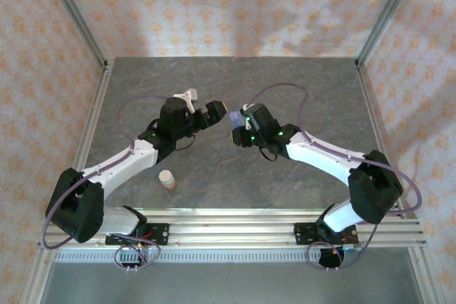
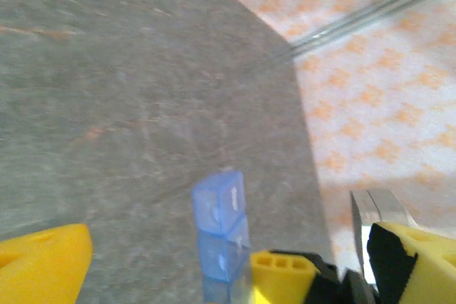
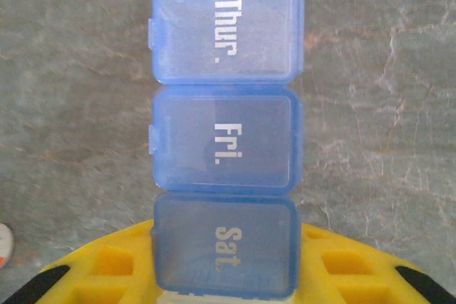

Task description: Sort the pills into containers

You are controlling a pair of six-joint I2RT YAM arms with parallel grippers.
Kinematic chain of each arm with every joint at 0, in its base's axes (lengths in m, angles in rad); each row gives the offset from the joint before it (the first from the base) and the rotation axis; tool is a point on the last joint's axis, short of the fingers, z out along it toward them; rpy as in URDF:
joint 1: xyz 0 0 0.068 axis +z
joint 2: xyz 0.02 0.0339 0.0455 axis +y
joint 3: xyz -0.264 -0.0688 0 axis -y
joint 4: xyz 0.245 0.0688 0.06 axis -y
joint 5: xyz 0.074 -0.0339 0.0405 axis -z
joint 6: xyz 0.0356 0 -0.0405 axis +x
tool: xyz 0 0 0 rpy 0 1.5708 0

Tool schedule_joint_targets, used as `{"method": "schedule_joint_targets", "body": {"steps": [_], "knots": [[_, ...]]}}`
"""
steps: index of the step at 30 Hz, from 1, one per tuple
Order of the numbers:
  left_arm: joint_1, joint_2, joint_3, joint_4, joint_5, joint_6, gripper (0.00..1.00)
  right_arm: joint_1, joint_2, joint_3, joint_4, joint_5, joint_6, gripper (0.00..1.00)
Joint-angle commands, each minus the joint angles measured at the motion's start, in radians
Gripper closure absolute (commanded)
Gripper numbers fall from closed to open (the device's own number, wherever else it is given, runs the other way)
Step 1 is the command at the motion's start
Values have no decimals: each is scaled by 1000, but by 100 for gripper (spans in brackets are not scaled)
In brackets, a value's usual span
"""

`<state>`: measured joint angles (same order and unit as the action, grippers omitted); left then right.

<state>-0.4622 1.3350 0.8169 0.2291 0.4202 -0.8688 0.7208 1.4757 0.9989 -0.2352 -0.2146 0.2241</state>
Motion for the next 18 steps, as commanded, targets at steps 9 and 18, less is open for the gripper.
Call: {"method": "schedule_joint_targets", "body": {"steps": [9, 18], "knots": [[-42, 16, 6, 270, 83, -202, 0, -17, -39, 29, 71, -121, 56, 70], [-56, 43, 2, 262, 51, -196, 0, -18, -63, 15, 102, -135, 87, 72]]}}
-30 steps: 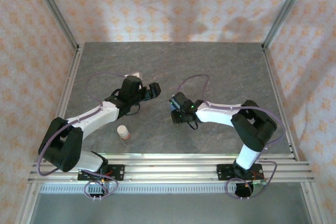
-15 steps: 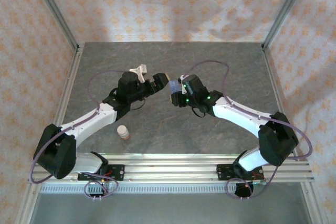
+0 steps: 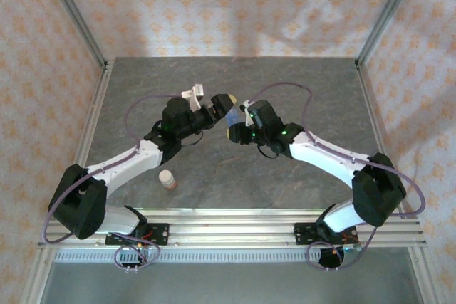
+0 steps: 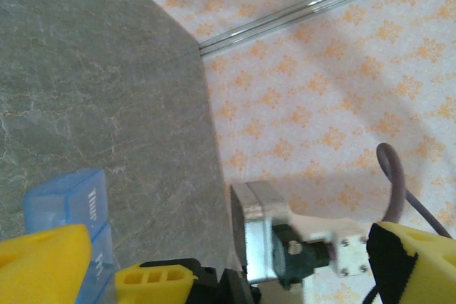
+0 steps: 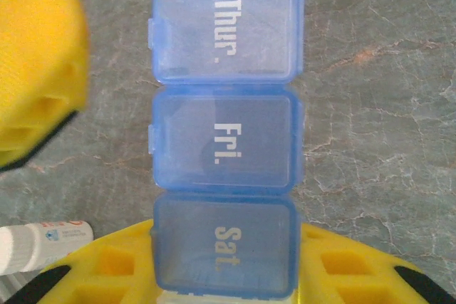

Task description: Sort the pills into containers

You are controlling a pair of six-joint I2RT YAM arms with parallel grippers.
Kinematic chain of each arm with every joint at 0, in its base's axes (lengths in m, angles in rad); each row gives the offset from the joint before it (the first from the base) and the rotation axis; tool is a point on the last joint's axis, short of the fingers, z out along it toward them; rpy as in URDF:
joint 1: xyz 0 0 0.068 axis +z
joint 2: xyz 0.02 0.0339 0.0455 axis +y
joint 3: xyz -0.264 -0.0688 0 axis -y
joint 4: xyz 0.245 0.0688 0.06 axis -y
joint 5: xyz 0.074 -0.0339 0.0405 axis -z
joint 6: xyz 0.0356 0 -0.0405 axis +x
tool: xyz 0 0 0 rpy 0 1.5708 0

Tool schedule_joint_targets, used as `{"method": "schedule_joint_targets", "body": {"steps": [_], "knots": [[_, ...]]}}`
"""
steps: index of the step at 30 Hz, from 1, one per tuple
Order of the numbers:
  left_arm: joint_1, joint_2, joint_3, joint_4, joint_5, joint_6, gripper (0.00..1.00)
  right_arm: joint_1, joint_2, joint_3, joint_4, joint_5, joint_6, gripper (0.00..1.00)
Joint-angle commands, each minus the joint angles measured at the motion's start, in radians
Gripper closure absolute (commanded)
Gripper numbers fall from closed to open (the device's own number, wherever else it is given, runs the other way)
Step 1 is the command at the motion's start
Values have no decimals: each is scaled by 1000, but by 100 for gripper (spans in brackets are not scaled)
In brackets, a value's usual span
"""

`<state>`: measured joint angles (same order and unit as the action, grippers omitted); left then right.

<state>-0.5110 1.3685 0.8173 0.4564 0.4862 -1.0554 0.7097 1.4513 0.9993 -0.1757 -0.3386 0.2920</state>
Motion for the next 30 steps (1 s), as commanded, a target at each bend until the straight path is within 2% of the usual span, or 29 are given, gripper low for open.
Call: {"method": "schedule_joint_targets", "body": {"steps": [1, 30], "knots": [[-6, 12, 2, 37, -18, -8, 0, -7, -42, 15, 44, -11, 20, 72], [-24, 59, 56, 35, -30, -3, 0, -7, -14, -33, 68, -33, 32, 73]]}}
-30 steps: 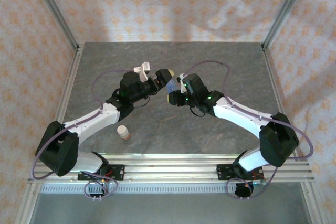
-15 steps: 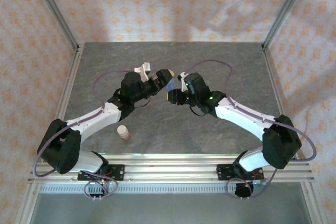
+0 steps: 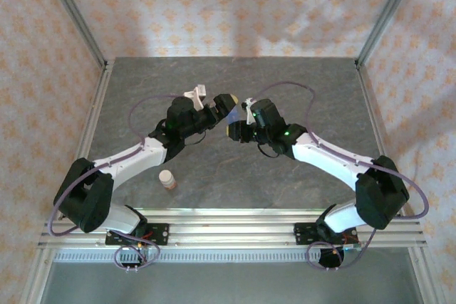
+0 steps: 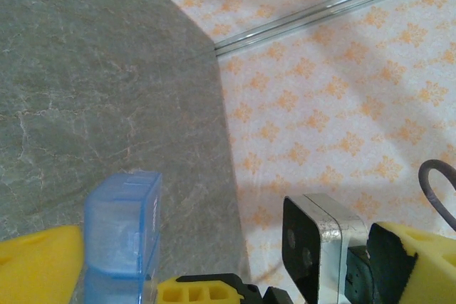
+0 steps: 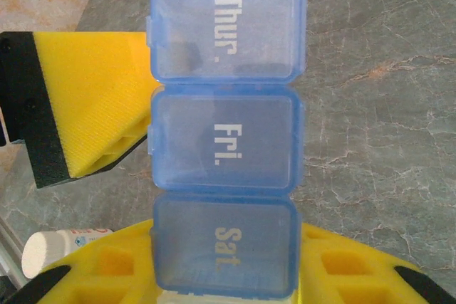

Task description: Sort the pills into containers

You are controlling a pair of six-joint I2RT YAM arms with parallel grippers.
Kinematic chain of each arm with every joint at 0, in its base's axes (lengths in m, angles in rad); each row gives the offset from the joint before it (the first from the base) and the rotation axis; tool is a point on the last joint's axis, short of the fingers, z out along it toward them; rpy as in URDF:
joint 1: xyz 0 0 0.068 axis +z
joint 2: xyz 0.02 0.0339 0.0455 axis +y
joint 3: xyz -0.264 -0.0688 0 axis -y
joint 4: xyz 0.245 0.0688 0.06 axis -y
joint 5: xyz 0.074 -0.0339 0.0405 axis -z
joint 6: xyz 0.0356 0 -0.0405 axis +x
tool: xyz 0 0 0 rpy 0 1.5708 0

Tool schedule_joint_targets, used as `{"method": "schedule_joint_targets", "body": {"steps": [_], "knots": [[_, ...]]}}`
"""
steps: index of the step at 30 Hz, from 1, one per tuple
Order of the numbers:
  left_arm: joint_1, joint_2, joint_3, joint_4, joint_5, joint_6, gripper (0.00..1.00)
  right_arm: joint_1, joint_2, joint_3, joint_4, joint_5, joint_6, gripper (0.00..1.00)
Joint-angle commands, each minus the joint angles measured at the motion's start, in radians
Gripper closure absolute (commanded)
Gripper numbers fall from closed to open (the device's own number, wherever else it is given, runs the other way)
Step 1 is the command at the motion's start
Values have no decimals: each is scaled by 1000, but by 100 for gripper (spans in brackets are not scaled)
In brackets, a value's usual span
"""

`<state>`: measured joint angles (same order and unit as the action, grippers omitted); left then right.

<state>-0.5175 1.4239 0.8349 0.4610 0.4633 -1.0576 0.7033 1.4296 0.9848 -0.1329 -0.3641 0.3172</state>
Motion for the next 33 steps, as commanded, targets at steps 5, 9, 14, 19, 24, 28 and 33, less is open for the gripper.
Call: {"method": "schedule_joint_targets", "body": {"steps": [5, 9, 14, 19, 24, 28, 33], "knots": [[-21, -22, 45, -25, -38, 34, 0, -1, 12, -27, 30, 4, 8, 73], [-24, -22, 48, -31, -38, 36, 0, -1, 14, -28, 30, 9, 7, 74], [-30, -28, 45, -34, -43, 33, 0, -1, 22, -25, 25, 25, 8, 74], [-32, -27, 44, -32, -43, 31, 0, -1, 28, -26, 28, 21, 13, 74], [-38, -16, 52, -18, -43, 21, 0, -1, 31, -26, 29, 19, 15, 74], [-45, -14, 64, -6, -40, 8, 0, 0, 37, -28, 27, 23, 15, 74], [-59, -39, 61, 48, -44, -26, 0, -1, 47, -31, 31, 33, 19, 76]]}}
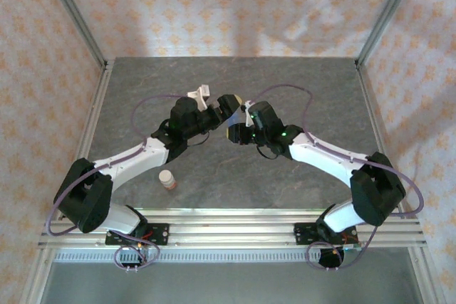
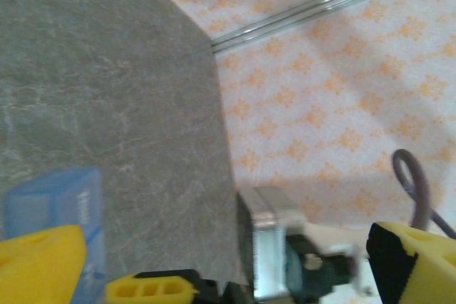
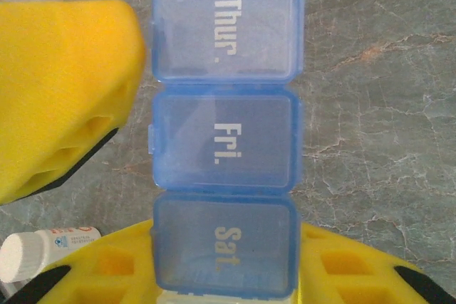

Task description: Sort the pills into containers

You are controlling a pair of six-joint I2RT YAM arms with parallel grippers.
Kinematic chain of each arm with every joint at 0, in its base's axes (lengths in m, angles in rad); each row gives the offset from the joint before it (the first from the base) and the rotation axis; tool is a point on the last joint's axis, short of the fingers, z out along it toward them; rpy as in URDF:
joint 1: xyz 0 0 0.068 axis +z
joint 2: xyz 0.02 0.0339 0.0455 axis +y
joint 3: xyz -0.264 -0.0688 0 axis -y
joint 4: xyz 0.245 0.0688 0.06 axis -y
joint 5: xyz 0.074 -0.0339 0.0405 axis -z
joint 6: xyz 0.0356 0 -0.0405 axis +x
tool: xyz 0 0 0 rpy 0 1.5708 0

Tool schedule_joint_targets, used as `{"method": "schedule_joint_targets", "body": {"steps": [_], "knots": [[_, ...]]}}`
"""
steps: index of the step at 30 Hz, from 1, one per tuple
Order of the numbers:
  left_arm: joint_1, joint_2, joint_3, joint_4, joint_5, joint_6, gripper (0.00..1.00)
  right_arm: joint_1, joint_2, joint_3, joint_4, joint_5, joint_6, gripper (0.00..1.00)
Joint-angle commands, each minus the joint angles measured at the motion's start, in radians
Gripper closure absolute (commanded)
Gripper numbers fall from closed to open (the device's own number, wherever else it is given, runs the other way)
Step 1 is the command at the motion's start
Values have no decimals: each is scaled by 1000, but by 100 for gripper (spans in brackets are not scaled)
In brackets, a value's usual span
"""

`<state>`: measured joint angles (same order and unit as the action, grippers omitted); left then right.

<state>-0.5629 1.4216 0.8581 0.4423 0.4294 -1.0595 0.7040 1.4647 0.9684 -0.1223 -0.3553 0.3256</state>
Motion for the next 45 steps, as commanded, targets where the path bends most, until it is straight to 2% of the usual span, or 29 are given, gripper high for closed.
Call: {"method": "schedule_joint_targets", "body": {"steps": [1, 5, 10, 19, 45], "knots": [[-18, -44, 40, 68, -11, -25, 0, -1, 13, -16, 22, 22, 13, 76], [-24, -72, 30, 59, -43, -25, 0, -1, 15, -17, 26, 24, 14, 76], [-18, -107, 16, -97, -148, 25, 0, -1, 10, -26, 21, 28, 11, 76], [-17, -57, 24, -182, -157, 52, 0, -1, -21, -23, 17, 19, 17, 76], [-28, 43, 95, -117, -129, 36, 0, -1, -21, -35, 44, -17, 32, 76]]}}
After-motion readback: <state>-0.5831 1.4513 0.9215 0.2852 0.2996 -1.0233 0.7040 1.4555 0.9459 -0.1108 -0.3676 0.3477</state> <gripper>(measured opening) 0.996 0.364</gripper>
